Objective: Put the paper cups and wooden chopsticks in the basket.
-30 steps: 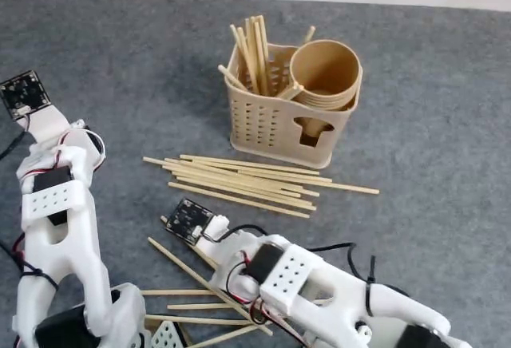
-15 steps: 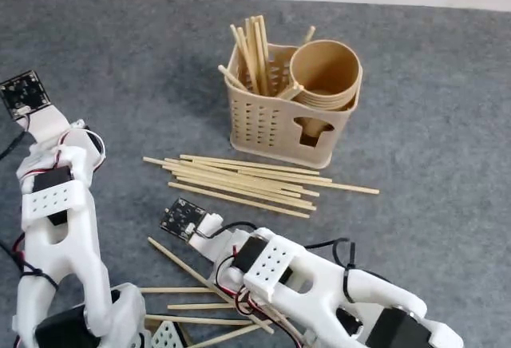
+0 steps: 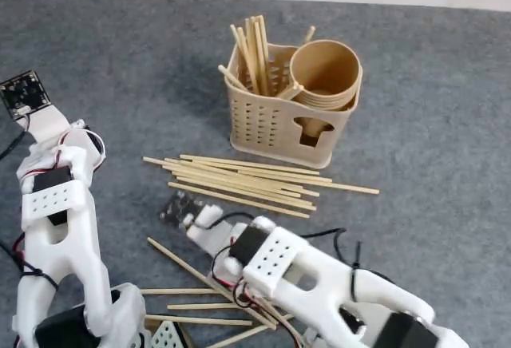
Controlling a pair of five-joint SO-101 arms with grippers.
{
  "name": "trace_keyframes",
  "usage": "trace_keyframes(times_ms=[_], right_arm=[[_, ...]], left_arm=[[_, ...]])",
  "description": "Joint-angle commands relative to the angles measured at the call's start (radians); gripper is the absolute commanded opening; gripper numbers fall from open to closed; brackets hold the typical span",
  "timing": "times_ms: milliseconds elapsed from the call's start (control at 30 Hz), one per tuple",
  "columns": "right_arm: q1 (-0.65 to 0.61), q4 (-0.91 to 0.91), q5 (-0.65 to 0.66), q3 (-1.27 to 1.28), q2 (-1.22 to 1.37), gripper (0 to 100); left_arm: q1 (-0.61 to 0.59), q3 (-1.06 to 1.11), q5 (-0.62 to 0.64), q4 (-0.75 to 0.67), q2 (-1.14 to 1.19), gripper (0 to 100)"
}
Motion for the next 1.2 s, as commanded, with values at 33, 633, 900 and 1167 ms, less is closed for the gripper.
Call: trace_keyframes(times_ms=[33, 633, 900, 1167], right_arm=[[0.065, 0.022, -0.006, -0.058, -0.14, 5.9], [-0.031, -0.097, -0.133, 0.038, -0.025, 20.5], [-0.035, -0.131, -0.133, 0.036, 0.157, 20.5], [-0.036, -0.14, -0.068, 0.018, 0.213, 6.0]], left_arm=[[0.002, -0.008, 0.005, -0.018, -0.025, 1], [0.002, -0.008, 0.005, -0.018, -0.025, 1], [0.002, -0.008, 0.005, -0.018, -0.025, 1], [0.002, -0.008, 0.005, -0.018, -0.025, 1]])
